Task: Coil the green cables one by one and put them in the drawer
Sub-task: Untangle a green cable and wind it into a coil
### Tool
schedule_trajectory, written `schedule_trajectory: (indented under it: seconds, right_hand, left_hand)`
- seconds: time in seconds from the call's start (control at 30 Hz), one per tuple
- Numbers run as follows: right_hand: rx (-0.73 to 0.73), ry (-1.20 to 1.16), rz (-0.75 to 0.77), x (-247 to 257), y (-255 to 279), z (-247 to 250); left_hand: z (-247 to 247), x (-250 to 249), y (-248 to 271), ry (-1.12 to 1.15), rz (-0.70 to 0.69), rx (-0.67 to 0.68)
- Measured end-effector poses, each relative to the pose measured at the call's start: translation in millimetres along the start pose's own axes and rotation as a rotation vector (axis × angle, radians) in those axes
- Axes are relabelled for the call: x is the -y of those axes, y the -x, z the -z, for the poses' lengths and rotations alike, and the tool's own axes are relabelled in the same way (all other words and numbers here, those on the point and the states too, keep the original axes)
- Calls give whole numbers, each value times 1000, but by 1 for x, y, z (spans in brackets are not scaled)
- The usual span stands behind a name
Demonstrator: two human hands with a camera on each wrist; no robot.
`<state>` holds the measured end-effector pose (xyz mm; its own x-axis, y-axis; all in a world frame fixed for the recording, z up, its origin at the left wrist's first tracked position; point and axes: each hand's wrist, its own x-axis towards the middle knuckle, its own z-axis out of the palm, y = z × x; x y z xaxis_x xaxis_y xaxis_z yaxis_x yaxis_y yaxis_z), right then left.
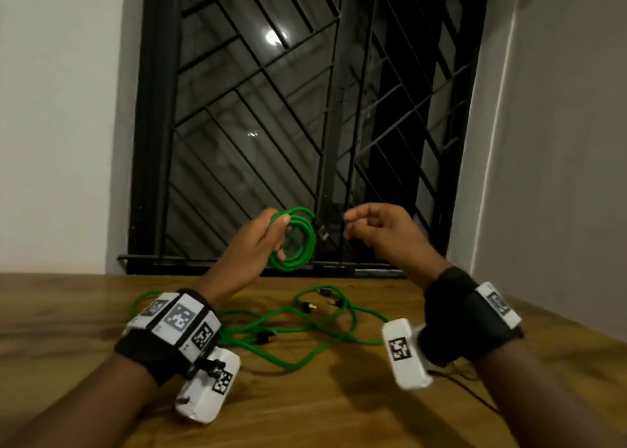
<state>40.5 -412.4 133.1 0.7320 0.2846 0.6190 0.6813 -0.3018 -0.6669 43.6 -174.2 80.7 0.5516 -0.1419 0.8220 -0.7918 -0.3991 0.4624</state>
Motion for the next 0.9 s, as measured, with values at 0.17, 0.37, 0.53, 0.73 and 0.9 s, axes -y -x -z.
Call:
schedule_trajectory:
  seconds: [0.17,0.37,0.53,0.73,0.9]
  right_hand:
    - [-142,-197,100,10,-34,-80]
    - [-363,-284,101,-4,-39,-106]
    - [-431,-230,73,-36,-33,-123]
    - [-489,-84,170,-34,-48,-126]
    - [-481,133,333,-40,-45,-131]
  left_hand:
    - [14,8,-5,155,123,-149]
    - [21,9,-3,106,147,-260]
    - [24,14,0,31,112,-320]
    - [26,22,0,-39,109,-419]
    - [28,23,2,-118,102,-443]
